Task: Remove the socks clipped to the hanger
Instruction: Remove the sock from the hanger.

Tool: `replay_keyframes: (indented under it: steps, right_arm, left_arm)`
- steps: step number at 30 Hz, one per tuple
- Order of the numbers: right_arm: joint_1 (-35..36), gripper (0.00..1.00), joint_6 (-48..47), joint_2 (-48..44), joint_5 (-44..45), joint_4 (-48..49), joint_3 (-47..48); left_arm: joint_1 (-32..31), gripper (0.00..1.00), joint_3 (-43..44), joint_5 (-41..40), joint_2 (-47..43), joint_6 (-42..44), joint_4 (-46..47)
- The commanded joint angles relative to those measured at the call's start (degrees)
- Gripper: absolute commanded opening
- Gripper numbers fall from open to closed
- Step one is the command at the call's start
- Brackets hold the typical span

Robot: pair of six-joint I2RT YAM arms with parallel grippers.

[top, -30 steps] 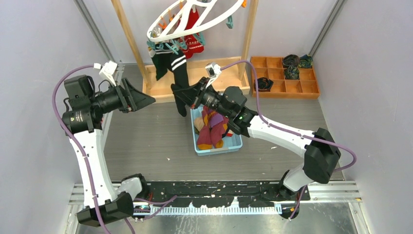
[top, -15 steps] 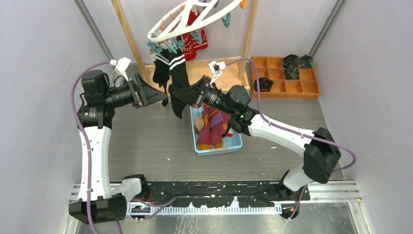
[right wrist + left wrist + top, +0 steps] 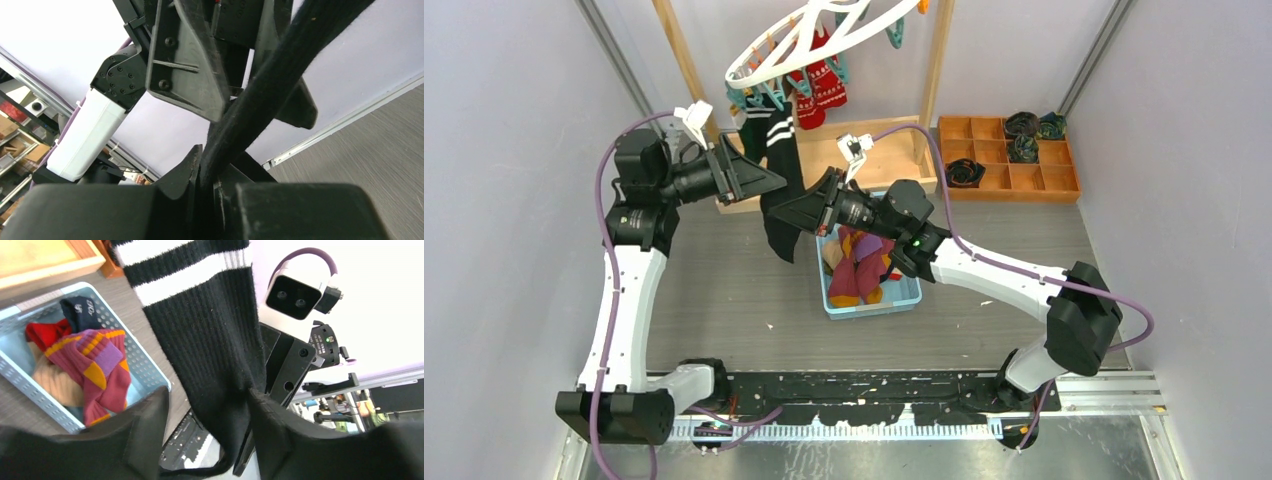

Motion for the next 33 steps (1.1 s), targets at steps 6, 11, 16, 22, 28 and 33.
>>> replay_keyframes:
  steps: [6,11,16,22,28,33]
  right_arm:
    - [0.6,0.51,-6.8,-7.8,10.4,-11.9,0.0]
    - [0.7,0.7,-14.6,-14.1,29.2,-21.3,1.7]
    - [0.8,0.71,-20.2,-9.3,34.6,-29.4,14.5]
    - [0.8,0.71,-23.9,1.2,34.6,-39.1,32.1]
    - [0.7,0.71,-26.9,10.6,34.0,-47.0,46.6]
    - [0.8,0.7,-29.4,14.9,34.5,-48.6,52.1]
  left_arm:
    - [-1.7,0.11,0.1,-0.3,0.8,-1.2,4.9]
    - [-3.5,0.03,0.8,-3.7,-0.3,2.4,1.9]
    - [-5.6,0.02,2.1,-5.8,-0.7,5.8,-1.6]
    - [-6.0,0.0,2.6,-7.0,-1.3,7.9,-4.0]
    - [-6.1,0.0,3.3,-7.2,-1.5,8.5,-4.6]
    - [-6.3,0.0,3.4,-7.4,-1.6,9.2,-5.1]
